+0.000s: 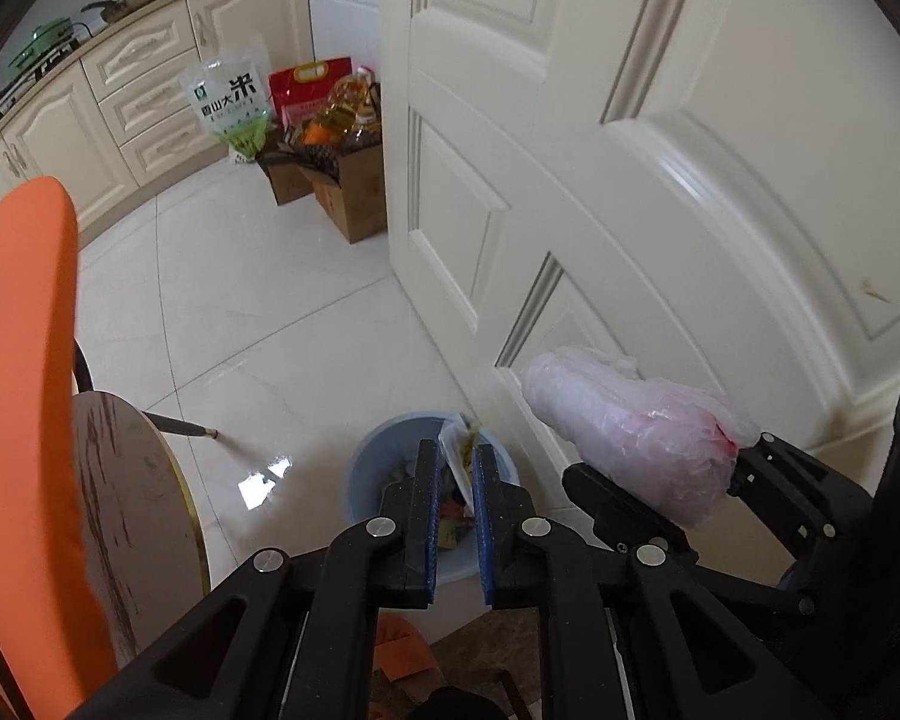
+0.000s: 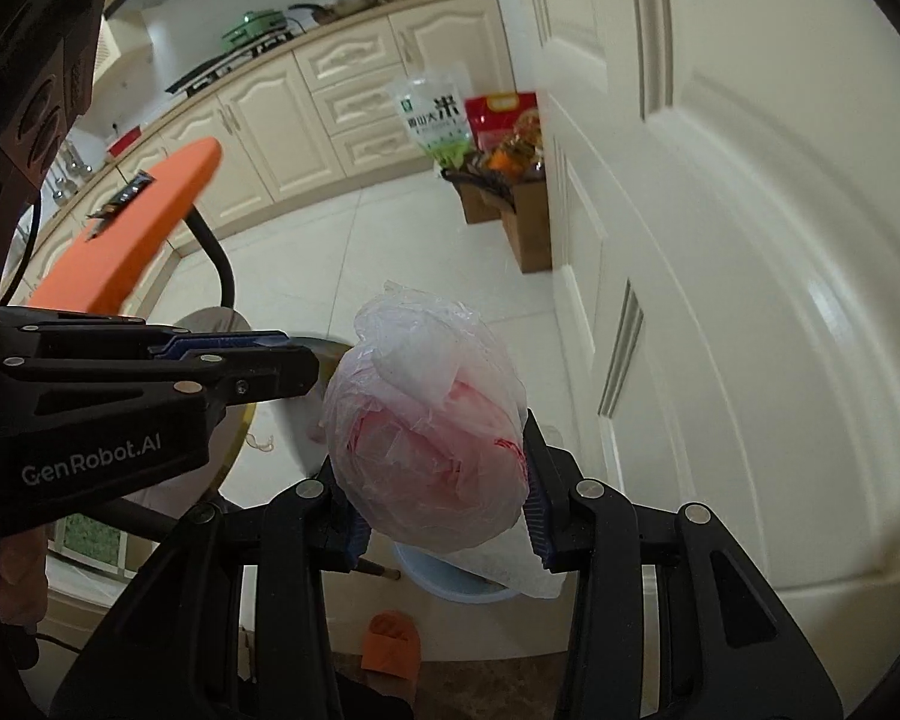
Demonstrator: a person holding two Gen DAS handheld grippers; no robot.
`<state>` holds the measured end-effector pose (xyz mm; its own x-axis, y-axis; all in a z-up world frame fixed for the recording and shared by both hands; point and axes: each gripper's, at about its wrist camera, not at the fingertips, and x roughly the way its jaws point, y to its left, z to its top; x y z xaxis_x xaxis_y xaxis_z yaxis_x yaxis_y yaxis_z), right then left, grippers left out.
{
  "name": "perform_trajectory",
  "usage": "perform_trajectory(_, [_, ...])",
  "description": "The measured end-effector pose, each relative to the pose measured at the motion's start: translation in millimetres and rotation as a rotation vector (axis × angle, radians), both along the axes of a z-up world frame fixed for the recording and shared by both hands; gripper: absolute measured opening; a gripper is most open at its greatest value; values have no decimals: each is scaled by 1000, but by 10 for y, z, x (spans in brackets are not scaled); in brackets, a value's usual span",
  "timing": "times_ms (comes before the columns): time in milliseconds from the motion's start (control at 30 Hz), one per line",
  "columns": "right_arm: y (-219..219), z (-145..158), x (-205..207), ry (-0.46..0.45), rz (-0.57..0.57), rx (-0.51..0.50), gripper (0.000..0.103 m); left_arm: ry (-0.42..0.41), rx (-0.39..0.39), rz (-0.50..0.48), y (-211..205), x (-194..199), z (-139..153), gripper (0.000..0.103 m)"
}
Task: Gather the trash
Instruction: 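Carry both items over the wastebasket and open both tools to drop them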
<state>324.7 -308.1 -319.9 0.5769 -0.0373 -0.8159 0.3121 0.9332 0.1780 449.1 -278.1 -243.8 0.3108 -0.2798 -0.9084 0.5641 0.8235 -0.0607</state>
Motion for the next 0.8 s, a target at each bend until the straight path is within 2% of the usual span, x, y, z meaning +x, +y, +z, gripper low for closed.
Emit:
perform_trajectory(167, [7,-170,81,31,8,8,39,2,21,30,-67,119,-59,19])
perform_trajectory(267, [5,-246,112,39,9,26,39,-48,49,60,-56,103,-32,40])
perform_trajectory(367, [23,-297,159,42,14,43,39,-96,89,83,7,-21,47,41])
perform_trajectory(667, [69,-345,287,58,15,52,47,-144,67,123,174,-134,224,43])
perform_trajectory(733, [94,-324,311,66,12,50,62,-149,57,132,209,-135,279,46])
perform_trajectory(800, [120,-281,316,68,5,35,66,-160,43,144,279,-183,351,48])
